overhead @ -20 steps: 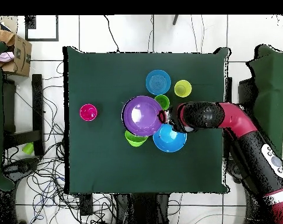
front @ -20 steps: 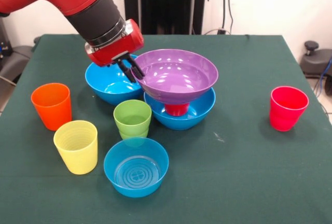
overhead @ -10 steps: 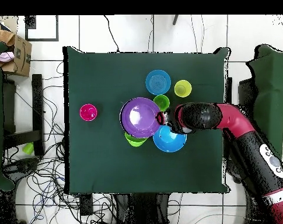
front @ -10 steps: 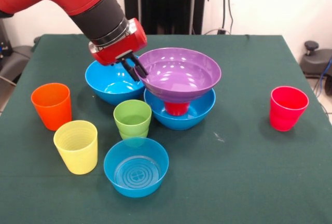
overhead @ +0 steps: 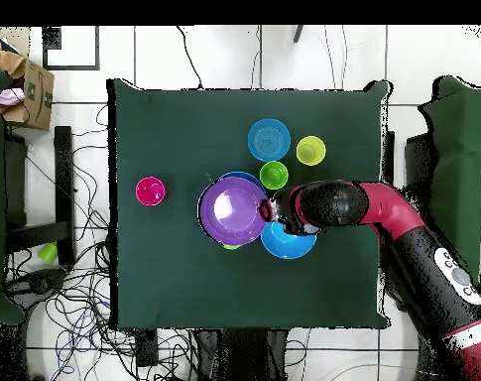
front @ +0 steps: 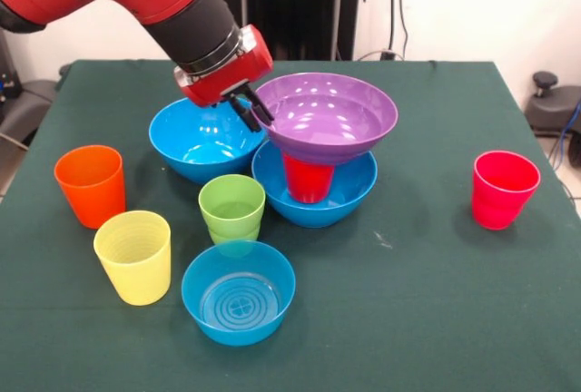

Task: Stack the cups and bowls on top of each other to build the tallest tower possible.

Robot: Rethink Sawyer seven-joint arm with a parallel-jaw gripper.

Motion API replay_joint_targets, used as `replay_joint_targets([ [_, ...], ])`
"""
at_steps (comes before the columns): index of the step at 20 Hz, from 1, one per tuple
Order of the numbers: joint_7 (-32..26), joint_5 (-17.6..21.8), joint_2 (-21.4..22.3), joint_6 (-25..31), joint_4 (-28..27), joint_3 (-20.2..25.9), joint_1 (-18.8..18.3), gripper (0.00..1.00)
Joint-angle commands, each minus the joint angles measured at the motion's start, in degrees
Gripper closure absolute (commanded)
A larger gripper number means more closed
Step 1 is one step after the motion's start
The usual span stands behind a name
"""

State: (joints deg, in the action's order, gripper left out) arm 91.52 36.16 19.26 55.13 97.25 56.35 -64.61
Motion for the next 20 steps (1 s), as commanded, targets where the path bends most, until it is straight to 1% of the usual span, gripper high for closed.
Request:
replay_joint_targets([
  [1,-8.1,3.7,-1.1,-3.4,1.4,-3.8,1.5,1.0],
  [5,-8.9,3.9,-2.3,-3.7,-0.1,-4.0,1.5,1.0],
  [11,-8.9,3.1,-2.9,-2.8,-1.6,-3.9,1.5,1.0],
  [20,-8.0,3.0,-2.5,-3.1,-2.4,-3.9,1.3,1.0],
])
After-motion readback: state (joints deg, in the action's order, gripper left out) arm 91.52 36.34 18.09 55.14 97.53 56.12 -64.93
